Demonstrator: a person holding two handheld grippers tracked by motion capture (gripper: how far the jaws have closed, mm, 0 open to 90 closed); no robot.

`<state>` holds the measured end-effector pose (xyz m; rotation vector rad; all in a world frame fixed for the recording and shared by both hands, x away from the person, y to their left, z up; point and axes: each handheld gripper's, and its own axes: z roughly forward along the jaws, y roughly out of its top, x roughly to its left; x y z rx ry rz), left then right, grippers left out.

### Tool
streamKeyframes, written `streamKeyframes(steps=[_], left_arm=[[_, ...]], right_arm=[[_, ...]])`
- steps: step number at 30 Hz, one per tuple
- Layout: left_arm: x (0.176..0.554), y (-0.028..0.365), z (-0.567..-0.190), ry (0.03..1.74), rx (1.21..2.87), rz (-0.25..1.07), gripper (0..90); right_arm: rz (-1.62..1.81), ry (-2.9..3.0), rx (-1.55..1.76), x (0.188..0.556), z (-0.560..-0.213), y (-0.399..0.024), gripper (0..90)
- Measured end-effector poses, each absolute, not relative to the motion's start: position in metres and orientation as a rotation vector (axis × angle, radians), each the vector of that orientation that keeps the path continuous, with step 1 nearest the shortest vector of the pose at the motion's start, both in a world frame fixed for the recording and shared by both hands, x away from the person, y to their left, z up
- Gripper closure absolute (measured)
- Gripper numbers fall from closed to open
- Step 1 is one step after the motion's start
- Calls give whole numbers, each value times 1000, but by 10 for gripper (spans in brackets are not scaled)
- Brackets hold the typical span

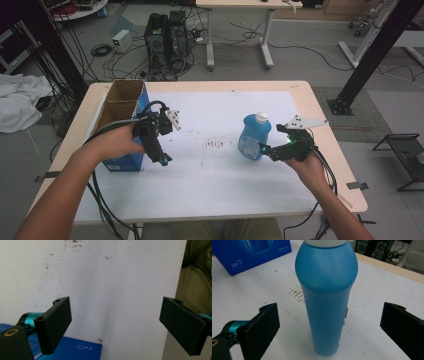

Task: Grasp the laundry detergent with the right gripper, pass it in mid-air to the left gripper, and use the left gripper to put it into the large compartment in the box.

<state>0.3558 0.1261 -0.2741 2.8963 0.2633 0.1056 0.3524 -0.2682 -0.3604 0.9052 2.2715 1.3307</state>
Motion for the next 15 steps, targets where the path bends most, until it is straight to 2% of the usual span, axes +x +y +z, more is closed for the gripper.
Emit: streamKeyframes(steps=[15], left_arm=[[355,129,-274,270,2888,107,107]], right_arm=[[1334,2246,909,367,-375,-254,14]])
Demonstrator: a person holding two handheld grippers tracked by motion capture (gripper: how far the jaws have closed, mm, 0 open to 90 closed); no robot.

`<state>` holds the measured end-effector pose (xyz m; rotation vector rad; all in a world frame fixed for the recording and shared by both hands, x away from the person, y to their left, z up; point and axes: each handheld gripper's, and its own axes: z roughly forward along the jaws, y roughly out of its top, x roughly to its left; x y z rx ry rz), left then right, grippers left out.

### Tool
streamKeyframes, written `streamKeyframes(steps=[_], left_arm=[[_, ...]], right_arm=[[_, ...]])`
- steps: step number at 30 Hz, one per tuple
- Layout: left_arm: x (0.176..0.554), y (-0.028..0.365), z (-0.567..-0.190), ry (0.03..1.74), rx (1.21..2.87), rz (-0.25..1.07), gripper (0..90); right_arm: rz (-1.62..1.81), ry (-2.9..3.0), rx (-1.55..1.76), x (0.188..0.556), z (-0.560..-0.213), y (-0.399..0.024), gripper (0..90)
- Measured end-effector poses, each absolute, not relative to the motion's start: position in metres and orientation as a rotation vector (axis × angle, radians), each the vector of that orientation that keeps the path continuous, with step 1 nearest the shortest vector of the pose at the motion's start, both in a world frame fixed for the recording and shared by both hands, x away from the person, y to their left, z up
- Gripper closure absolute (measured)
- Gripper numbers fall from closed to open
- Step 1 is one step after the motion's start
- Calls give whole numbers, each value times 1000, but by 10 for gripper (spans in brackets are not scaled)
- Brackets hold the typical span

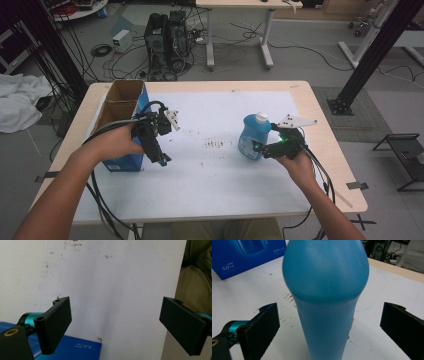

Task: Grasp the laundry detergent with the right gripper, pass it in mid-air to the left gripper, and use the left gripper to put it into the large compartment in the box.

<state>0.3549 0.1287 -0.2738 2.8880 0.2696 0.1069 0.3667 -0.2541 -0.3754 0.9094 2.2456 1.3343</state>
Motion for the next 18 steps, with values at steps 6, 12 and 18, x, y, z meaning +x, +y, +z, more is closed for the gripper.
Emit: streamKeyframes(steps=[6,12,18], left_arm=[[355,130,-275,276,2882,105,107],[356,130,-275,274,2890,108,107],[357,131,-275,273,2896,107,107]], right_arm=[[1339,2222,927,370,-380,-249,14],[1346,2220,921,373,-384,-246,14],[1341,2214,867,377,-389,-244,15]])
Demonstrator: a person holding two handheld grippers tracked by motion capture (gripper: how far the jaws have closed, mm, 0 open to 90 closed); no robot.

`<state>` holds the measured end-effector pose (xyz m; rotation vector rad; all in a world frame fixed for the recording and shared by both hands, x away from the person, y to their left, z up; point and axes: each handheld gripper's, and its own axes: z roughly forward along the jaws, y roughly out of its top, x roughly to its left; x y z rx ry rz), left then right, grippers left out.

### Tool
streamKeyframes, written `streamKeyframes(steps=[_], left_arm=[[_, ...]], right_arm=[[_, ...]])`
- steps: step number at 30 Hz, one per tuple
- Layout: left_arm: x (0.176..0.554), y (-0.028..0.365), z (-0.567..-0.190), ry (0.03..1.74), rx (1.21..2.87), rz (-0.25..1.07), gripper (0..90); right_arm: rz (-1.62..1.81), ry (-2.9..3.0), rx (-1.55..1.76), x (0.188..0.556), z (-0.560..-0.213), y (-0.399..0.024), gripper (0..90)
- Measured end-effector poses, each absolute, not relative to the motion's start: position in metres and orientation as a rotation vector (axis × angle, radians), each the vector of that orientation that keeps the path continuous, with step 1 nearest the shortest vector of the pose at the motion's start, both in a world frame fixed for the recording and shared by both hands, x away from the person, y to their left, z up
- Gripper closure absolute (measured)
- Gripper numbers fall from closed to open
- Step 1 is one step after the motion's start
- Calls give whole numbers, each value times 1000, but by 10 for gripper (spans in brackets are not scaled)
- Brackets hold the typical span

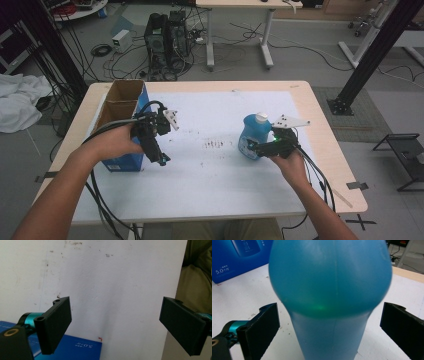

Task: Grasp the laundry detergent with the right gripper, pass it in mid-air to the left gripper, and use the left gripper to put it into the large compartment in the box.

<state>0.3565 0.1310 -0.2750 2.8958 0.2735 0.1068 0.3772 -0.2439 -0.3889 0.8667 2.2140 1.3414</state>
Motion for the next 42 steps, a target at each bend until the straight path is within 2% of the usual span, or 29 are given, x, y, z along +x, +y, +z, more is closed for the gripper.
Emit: streamKeyframes(steps=[16,18,19,29,31,37,38,39,42], left_arm=[[355,132,-276,307,2871,106,107],[357,133,-275,283,2887,101,107],[357,133,-275,285,2893,98,107],[356,134,-275,283,2891,105,107],[356,133,-275,285,2888,100,107],[356,134,-275,286,2888,101,107],[356,134,-275,287,2887,100,107],[356,134,-275,286,2886,98,107],[356,134,-275,289,2887,100,107]], right_arm=[[1414,2194,895,380,-393,-239,53],[1417,2196,892,380,-393,-239,83],[1408,2202,862,381,-393,-241,135],[1420,2192,863,381,-393,-241,142],[1417,2196,850,381,-393,-242,172],[1417,2194,852,381,-393,-241,186],[1415,2199,835,381,-393,-241,237],[1424,2197,814,380,-393,-241,248],[1426,2196,829,380,-393,-241,248]])
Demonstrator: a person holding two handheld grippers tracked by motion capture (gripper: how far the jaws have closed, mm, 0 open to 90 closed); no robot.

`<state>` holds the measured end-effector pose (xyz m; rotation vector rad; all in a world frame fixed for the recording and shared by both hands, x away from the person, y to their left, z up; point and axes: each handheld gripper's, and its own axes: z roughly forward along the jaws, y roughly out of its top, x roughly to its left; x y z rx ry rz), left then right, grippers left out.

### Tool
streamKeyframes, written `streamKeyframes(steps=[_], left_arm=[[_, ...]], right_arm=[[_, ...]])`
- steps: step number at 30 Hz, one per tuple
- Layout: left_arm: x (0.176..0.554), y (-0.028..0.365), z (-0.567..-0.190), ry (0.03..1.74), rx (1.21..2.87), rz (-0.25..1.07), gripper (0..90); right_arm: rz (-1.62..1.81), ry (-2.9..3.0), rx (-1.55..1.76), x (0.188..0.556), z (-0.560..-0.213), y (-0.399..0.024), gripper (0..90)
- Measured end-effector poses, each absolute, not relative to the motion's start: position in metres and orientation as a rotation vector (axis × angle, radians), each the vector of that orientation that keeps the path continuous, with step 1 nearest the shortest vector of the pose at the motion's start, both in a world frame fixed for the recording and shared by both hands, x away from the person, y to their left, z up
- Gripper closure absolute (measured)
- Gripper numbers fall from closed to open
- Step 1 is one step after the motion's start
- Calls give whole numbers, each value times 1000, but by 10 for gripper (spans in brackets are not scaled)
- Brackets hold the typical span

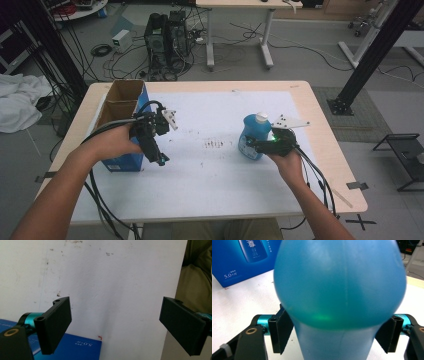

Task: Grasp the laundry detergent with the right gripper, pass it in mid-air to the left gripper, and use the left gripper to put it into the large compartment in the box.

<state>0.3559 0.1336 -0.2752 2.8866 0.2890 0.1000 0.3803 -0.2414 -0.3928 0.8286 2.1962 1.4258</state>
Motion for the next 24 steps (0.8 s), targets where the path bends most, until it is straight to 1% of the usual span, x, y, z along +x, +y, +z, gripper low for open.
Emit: streamKeyframes(steps=[2,4,7,8,9,15,19,24], left_arm=[[356,134,-275,289,2889,101,107],[356,133,-275,288,2888,101,107],[356,133,-275,284,2887,103,107],[356,133,-274,284,2895,105,107],[356,133,-274,283,2898,109,107],[356,133,-274,285,2894,101,107],[356,133,-275,284,2888,95,107],[356,132,-275,289,2885,102,107]], right_arm=[[1425,2195,833,380,-393,-241,249],[1427,2189,820,380,-393,-241,281],[1423,2193,824,380,-393,-241,293],[1425,2193,824,380,-393,-241,318],[1421,2195,815,380,-393,-242,325],[1422,2194,808,381,-393,-242,337],[1431,2192,799,379,-392,-241,404],[1427,2174,783,378,-392,-241,419]])
